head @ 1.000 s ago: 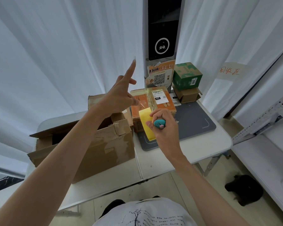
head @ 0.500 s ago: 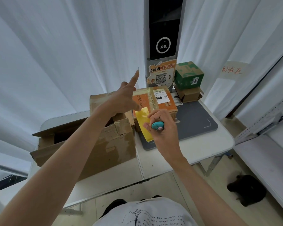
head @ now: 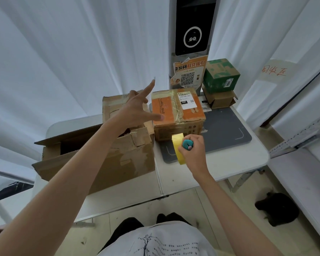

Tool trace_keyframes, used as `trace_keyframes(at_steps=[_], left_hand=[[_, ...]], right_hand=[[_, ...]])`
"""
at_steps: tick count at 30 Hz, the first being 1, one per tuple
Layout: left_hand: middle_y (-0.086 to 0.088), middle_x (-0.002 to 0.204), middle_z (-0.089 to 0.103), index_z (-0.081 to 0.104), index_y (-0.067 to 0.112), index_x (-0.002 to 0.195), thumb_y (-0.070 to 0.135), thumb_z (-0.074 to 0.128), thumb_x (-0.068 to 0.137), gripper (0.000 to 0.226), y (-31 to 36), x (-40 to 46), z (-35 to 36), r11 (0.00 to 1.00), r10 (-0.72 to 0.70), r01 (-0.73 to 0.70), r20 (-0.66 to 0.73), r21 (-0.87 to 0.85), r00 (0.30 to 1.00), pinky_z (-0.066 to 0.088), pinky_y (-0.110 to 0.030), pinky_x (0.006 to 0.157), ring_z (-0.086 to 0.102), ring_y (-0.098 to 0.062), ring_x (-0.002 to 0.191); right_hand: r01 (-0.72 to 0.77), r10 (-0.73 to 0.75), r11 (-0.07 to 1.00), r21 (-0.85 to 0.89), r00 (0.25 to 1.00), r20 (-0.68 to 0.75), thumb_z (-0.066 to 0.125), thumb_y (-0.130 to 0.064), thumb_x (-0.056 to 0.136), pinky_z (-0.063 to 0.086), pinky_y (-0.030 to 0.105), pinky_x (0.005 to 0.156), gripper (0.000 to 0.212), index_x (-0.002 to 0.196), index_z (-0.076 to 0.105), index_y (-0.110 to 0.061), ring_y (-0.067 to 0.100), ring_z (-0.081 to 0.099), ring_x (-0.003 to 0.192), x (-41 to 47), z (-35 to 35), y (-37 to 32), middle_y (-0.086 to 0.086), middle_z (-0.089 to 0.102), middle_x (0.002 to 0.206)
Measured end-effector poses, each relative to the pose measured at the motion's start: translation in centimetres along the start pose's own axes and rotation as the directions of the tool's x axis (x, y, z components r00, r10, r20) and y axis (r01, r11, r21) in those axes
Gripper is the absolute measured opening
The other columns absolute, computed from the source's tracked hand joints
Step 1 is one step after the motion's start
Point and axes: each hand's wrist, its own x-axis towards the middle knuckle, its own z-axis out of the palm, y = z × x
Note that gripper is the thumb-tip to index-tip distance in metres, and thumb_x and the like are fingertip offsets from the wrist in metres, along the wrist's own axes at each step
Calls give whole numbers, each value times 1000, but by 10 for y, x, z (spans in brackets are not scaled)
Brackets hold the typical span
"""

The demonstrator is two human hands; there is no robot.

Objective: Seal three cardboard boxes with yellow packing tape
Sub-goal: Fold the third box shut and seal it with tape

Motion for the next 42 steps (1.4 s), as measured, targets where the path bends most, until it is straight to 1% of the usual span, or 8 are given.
trace_keyframes(at_steps=[3,6,16,21,27,32,38,42], left_hand=[[5,125,51,8,53,157,37,81,82,106,-5,-8,-9,987,-10,7,-18,-161,1000,60,-30,78,65,-17,88],[5,121,58,15,51,157,27,78,85,99,-10,-20,-17,949,-29,17,-35,-314,999,55,-21,55,68,-13,69],[4,121,66,24,47,157,20,70,93,83,-38,-25,-27,872,-79,58,-21,-486,997,55,-27,59,66,-16,73],[3,121,67,23,44,158,20,67,96,79,-45,-15,-22,883,-80,74,7,-464,997,56,-28,60,67,-16,73],[0,120,68,25,42,158,20,65,97,76,-50,-3,-15,866,-89,100,45,-490,995,55,-27,59,66,-18,75],[0,119,69,26,44,157,20,65,97,76,-54,3,-11,843,-101,129,83,-523,991,54,-28,61,66,-20,76],[1,118,71,29,45,156,25,64,95,73,-58,2,-13,810,-92,124,84,-573,992,54,-24,60,66,-20,74],[2,115,73,34,44,154,22,62,97,67,-63,-3,-14,788,-83,116,83,-604,993,55,-23,59,65,-16,69]], right_hand=[[-86,92,981,-171,995,31,71,5,85,46,7,77,24,99,59,-10,14,52,94,22,11,31,4,42,115],[-105,127,940,-324,991,48,70,6,85,48,23,82,23,92,58,-11,19,54,91,41,33,57,4,42,113],[-109,220,814,-570,967,130,56,-4,99,39,19,74,25,124,54,-5,15,52,90,80,102,119,7,45,123],[-176,285,801,-573,953,106,68,3,90,41,30,102,32,121,60,-2,31,52,120,74,112,132,15,44,137],[-136,274,834,-534,943,188,70,-17,91,42,32,75,34,119,55,-6,28,58,100,33,116,148,10,44,125],[-129,396,808,-575,841,368,60,-7,95,49,41,89,28,120,48,-1,38,58,107,8,121,180,20,44,129],[-190,436,815,-548,824,363,56,0,99,43,36,102,44,141,41,-2,36,52,125,18,114,176,19,41,144],[-76,354,791,-607,866,352,59,-9,97,47,35,83,24,120,63,-3,34,60,109,33,105,141,16,56,125]])
